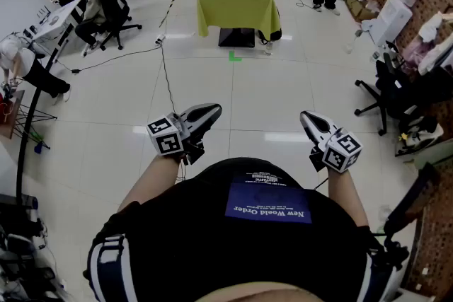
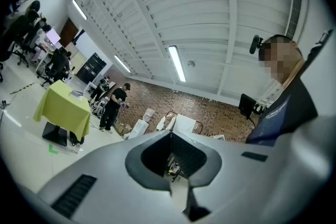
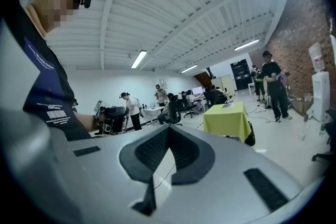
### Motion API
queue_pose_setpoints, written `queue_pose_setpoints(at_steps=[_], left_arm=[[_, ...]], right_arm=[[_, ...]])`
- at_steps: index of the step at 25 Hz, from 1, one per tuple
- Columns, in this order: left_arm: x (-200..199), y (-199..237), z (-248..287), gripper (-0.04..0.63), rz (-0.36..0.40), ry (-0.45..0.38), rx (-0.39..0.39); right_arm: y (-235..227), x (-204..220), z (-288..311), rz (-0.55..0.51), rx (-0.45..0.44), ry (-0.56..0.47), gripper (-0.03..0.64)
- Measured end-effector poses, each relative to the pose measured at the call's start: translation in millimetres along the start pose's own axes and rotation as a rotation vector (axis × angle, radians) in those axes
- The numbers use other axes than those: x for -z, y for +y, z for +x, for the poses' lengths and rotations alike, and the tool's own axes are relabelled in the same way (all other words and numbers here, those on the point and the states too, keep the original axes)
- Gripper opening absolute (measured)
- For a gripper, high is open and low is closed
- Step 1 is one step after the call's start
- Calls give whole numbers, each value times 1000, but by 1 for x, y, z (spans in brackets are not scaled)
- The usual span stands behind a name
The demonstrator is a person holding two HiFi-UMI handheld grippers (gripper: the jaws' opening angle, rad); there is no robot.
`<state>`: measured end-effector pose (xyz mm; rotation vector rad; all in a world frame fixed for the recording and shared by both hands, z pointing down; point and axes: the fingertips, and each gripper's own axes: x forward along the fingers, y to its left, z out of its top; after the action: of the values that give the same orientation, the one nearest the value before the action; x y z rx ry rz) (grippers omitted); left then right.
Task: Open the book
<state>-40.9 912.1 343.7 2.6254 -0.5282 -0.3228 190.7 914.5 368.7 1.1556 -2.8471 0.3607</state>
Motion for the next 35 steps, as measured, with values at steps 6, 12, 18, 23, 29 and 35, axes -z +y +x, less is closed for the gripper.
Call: queue_pose_setpoints(at_steps=[6, 12, 18, 23, 29, 35], left_arm=[[-5, 18, 16, 6, 2, 15, 3], [-23, 67, 0, 6, -21, -9, 1], [-73, 147, -17, 6, -2, -17, 54], [-126, 224, -47, 6, 37, 5, 85], [-165, 292, -66, 6, 17, 23, 92], [-174, 339, -57, 6, -23, 15, 71]], right_arm=[[-24, -6, 17, 2, -4, -6, -14], [-27, -12, 71, -18, -14, 25, -14], [-38, -44, 159, -40, 31, 9, -14], [-39, -68, 248, -22, 51, -15, -14], [-43, -80, 329, -2, 63, 0, -14], [-81, -82, 381, 5, 53, 50, -14]])
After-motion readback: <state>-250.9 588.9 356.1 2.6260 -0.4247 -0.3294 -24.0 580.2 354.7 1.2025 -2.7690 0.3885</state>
